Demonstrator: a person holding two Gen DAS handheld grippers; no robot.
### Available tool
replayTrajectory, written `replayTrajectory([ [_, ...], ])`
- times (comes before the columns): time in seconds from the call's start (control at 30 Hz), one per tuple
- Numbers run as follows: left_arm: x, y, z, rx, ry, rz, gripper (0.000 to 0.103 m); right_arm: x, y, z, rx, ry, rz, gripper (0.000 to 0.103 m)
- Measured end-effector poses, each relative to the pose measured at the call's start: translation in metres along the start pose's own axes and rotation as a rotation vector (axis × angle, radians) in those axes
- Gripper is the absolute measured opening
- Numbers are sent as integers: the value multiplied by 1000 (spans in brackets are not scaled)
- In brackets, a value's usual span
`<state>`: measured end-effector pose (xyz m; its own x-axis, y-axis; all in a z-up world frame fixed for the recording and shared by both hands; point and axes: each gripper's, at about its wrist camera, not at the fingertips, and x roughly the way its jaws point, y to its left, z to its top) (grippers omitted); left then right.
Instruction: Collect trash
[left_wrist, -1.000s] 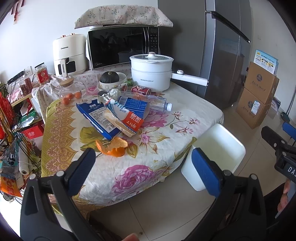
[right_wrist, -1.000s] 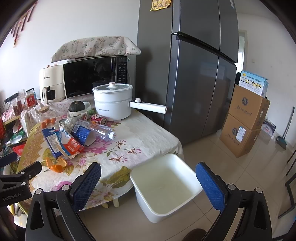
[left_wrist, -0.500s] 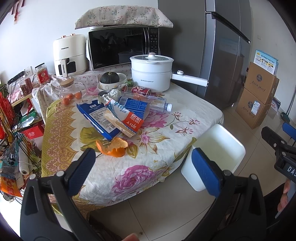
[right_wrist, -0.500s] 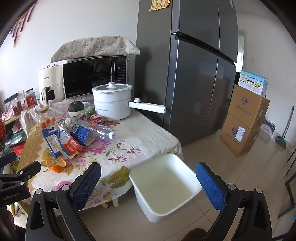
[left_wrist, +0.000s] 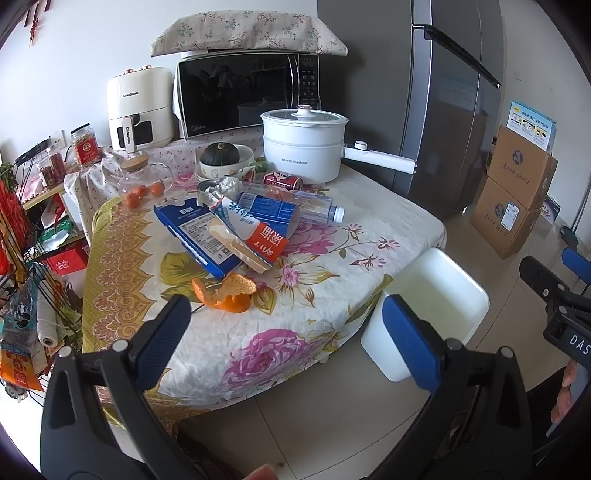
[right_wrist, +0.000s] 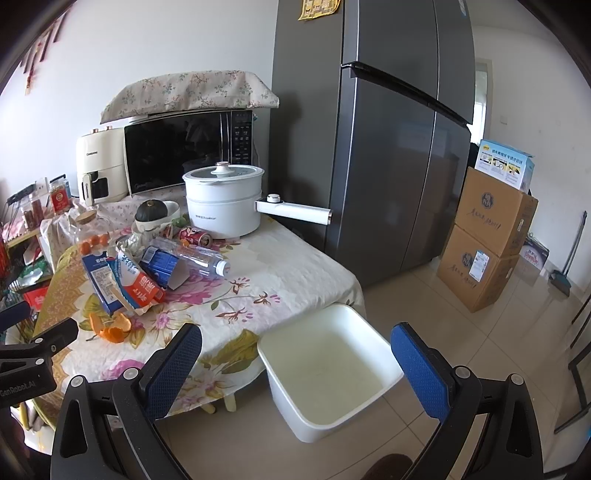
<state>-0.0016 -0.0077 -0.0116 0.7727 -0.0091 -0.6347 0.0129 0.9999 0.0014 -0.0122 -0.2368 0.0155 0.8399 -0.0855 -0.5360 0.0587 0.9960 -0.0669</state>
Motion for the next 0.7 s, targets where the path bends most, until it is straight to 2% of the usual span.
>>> replayTrajectory([
  [0.43, 7, 11, 10, -11, 33, -32, 103, 0, -1, 7, 52, 20, 16, 103],
  [0.6, 20, 33, 24, -39, 83, -101, 103, 8, 0, 25, 5, 38, 7, 103],
  [0.7, 34, 50, 33, -61, 139, -115, 103, 18, 4, 40, -29, 55, 26, 103],
])
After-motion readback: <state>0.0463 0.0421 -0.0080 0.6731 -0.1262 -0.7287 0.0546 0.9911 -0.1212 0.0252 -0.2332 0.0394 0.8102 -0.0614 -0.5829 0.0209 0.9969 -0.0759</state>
